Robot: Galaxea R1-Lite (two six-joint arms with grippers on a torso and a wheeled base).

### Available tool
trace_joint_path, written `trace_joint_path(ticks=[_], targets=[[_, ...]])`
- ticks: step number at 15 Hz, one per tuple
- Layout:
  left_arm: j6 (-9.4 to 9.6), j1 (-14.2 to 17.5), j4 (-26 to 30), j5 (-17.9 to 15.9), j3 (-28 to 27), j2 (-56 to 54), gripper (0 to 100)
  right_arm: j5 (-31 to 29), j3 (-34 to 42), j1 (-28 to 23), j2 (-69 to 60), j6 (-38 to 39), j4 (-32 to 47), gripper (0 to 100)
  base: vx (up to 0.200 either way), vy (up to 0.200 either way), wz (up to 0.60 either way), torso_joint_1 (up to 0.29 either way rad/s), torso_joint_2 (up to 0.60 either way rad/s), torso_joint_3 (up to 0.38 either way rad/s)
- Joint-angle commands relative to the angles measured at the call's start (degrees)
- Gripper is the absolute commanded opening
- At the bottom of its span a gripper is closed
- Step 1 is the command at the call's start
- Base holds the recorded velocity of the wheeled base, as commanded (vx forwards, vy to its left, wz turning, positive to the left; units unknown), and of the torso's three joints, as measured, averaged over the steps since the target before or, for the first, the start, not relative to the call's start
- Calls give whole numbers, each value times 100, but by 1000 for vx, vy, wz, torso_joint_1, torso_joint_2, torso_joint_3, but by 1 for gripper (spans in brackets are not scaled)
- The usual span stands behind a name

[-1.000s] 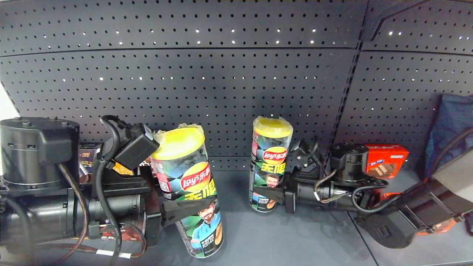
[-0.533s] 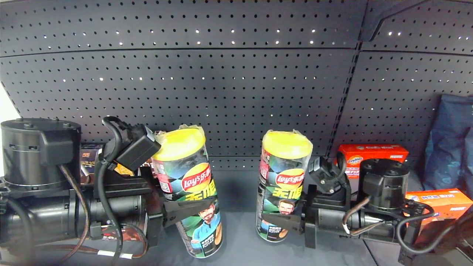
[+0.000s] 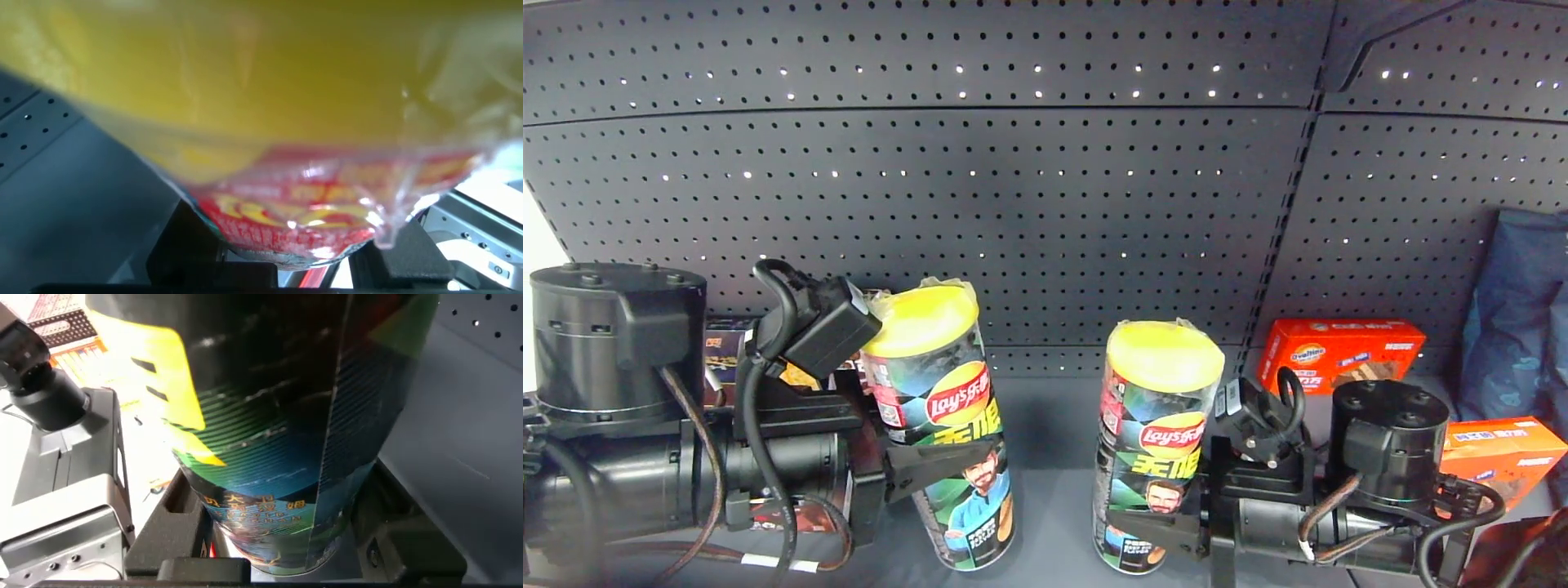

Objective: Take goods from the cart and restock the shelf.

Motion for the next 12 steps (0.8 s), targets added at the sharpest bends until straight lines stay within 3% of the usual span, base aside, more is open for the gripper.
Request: trace_joint_path(ticks=[1, 9, 10, 12], targets=[[-1, 0, -1, -1, 0, 13, 0, 5, -2, 22, 239, -4, -99, 0, 0, 0, 0, 0, 0, 0], [-1, 8, -10, -1, 71, 31, 0, 5, -46, 66, 591, -4, -160, 0, 0, 0, 0, 0, 0, 0], [-1, 8, -18, -1, 71, 31, 0, 5, -37, 119, 626, -13, -187, 100, 0, 0, 0, 0, 0, 0], [-1, 8, -18, -1, 80, 31, 0, -3, 7, 154, 687, -13, -257, 100, 0, 0, 0, 0, 0, 0]])
